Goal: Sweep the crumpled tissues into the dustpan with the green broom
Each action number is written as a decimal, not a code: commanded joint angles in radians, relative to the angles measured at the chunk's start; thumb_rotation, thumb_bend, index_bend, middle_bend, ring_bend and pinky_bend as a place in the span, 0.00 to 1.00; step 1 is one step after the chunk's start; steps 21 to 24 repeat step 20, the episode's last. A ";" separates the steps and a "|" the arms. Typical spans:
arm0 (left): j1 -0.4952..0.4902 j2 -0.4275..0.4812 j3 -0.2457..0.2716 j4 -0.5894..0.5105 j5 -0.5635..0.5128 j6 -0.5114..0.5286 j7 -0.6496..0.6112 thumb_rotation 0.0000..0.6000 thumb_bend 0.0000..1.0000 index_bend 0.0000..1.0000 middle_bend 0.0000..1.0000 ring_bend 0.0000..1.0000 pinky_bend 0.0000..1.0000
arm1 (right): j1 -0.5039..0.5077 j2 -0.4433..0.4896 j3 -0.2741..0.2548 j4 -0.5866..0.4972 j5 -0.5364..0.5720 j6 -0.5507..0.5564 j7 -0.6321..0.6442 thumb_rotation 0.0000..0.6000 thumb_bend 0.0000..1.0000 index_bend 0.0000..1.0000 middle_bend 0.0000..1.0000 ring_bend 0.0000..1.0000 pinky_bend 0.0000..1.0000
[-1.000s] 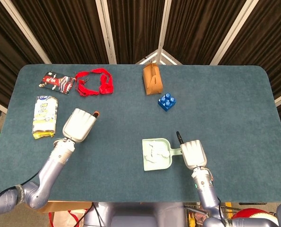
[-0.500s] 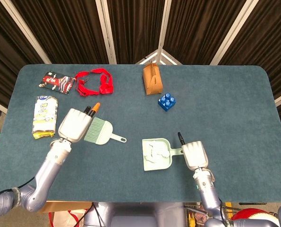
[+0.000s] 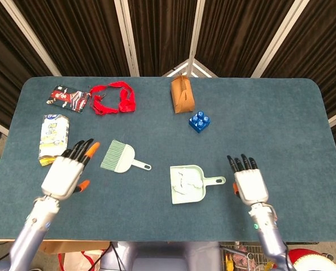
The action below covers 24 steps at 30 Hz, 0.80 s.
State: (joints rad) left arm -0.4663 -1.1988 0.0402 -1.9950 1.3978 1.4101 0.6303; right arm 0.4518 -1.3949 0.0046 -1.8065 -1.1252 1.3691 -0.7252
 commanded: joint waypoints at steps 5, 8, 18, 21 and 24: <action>0.205 0.112 0.177 0.088 0.181 0.146 -0.257 1.00 0.00 0.00 0.00 0.00 0.08 | -0.153 0.218 -0.116 -0.074 -0.189 0.076 0.276 1.00 0.32 0.00 0.00 0.00 0.00; 0.253 0.112 0.194 0.142 0.220 0.193 -0.345 1.00 0.00 0.00 0.00 0.00 0.08 | -0.204 0.241 -0.152 -0.053 -0.267 0.126 0.332 1.00 0.30 0.00 0.00 0.00 0.00; 0.338 0.079 0.182 0.321 0.267 0.248 -0.409 1.00 0.00 0.00 0.00 0.00 0.05 | -0.305 0.256 -0.175 0.029 -0.413 0.233 0.434 1.00 0.30 0.00 0.00 0.00 0.00; 0.347 0.079 0.174 0.327 0.268 0.253 -0.422 1.00 0.00 0.00 0.00 0.00 0.05 | -0.315 0.253 -0.163 0.039 -0.425 0.247 0.450 1.00 0.30 0.00 0.00 0.00 0.00; 0.347 0.079 0.174 0.327 0.268 0.253 -0.422 1.00 0.00 0.00 0.00 0.00 0.05 | -0.315 0.253 -0.163 0.039 -0.425 0.247 0.450 1.00 0.30 0.00 0.00 0.00 0.00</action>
